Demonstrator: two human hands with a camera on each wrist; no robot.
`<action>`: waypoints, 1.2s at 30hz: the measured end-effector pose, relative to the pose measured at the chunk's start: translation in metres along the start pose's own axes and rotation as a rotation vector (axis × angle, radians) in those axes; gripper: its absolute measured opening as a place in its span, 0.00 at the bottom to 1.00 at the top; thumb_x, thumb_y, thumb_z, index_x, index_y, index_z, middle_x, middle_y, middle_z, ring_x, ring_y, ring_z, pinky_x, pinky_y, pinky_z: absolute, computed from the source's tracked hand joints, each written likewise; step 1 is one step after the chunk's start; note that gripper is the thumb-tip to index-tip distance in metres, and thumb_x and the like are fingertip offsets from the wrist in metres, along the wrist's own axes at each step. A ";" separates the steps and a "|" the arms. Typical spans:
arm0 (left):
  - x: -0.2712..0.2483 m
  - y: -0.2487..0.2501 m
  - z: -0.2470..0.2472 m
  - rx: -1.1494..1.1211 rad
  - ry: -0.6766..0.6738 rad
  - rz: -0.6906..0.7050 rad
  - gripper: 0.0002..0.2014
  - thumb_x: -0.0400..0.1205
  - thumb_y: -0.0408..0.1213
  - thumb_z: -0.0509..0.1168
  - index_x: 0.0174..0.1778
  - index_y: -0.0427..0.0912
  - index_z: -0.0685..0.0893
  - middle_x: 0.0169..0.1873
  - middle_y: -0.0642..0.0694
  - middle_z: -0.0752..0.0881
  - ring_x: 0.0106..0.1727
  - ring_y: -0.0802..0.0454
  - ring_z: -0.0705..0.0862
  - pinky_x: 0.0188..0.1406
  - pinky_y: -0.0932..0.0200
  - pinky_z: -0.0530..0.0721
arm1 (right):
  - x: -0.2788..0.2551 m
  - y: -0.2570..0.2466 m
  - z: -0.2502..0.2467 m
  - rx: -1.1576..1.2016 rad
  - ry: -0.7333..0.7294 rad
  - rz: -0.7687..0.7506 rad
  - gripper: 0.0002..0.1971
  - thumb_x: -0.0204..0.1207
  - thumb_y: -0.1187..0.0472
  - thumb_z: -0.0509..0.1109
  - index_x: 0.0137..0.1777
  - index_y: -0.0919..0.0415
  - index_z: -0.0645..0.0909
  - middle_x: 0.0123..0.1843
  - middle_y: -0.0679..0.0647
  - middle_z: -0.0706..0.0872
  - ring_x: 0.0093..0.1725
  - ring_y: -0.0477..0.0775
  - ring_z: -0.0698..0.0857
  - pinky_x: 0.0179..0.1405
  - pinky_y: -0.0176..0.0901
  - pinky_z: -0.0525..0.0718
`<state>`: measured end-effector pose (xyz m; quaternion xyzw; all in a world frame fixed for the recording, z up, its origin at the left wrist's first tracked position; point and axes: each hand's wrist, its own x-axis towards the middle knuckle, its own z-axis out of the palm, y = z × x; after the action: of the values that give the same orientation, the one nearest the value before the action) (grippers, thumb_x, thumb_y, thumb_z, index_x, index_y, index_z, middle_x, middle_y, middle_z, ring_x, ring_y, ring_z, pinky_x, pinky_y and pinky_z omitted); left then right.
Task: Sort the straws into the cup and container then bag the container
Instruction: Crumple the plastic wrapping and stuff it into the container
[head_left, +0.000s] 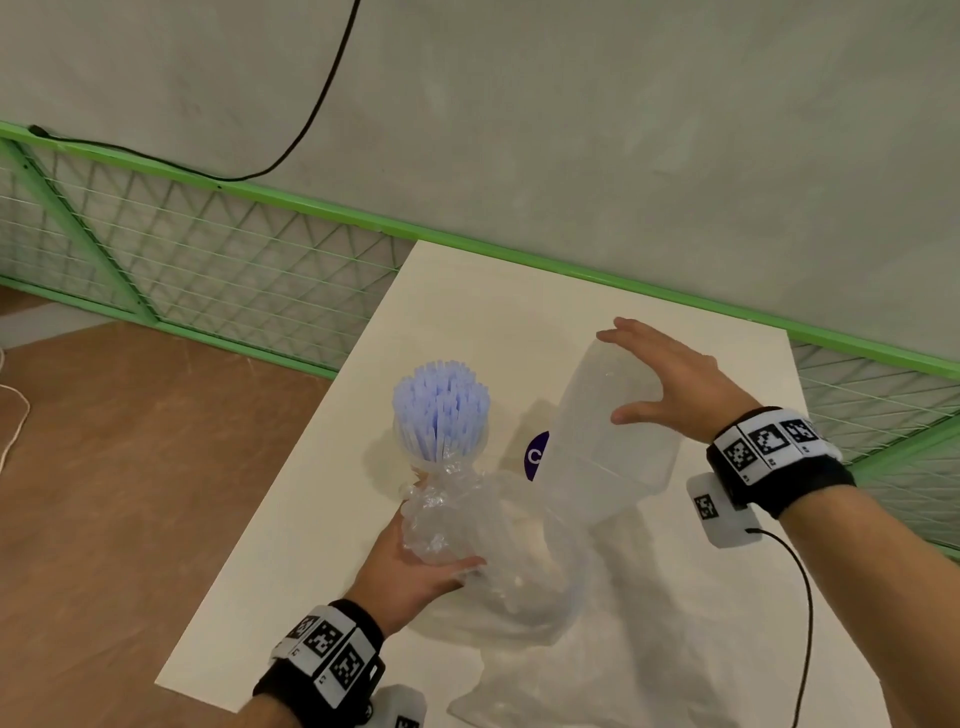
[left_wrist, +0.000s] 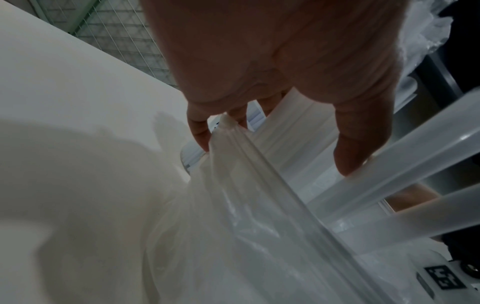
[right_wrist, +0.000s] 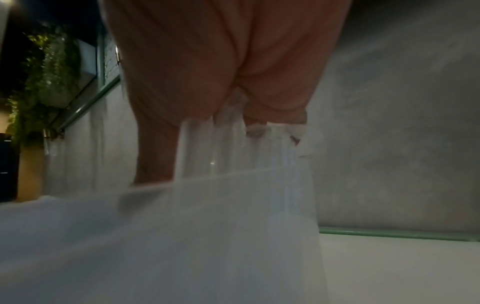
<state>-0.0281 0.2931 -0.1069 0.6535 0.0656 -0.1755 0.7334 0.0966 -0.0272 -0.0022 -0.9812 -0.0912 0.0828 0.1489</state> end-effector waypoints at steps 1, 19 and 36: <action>0.000 0.001 0.001 0.003 0.006 0.007 0.48 0.38 0.40 0.88 0.57 0.53 0.78 0.47 0.54 0.90 0.50 0.63 0.89 0.44 0.69 0.85 | -0.001 -0.002 0.003 -0.076 -0.020 0.011 0.49 0.63 0.34 0.79 0.79 0.26 0.53 0.87 0.34 0.50 0.84 0.51 0.57 0.75 0.69 0.61; 0.003 0.007 0.008 -0.036 -0.021 -0.015 0.53 0.43 0.38 0.90 0.66 0.48 0.76 0.54 0.45 0.88 0.55 0.48 0.89 0.57 0.53 0.85 | -0.028 -0.036 -0.002 -0.028 0.368 -0.175 0.21 0.82 0.43 0.56 0.74 0.43 0.73 0.80 0.43 0.70 0.81 0.52 0.64 0.73 0.63 0.63; 0.001 0.010 0.020 0.201 -0.098 0.096 0.33 0.67 0.21 0.79 0.67 0.42 0.78 0.55 0.46 0.89 0.58 0.51 0.88 0.52 0.65 0.85 | -0.113 -0.114 0.132 0.581 0.191 -0.114 0.51 0.68 0.47 0.79 0.86 0.51 0.52 0.84 0.43 0.62 0.82 0.38 0.61 0.80 0.34 0.61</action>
<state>-0.0260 0.2742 -0.0949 0.7167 -0.0195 -0.1775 0.6742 -0.0554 0.0937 -0.0767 -0.8941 -0.1044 0.0044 0.4354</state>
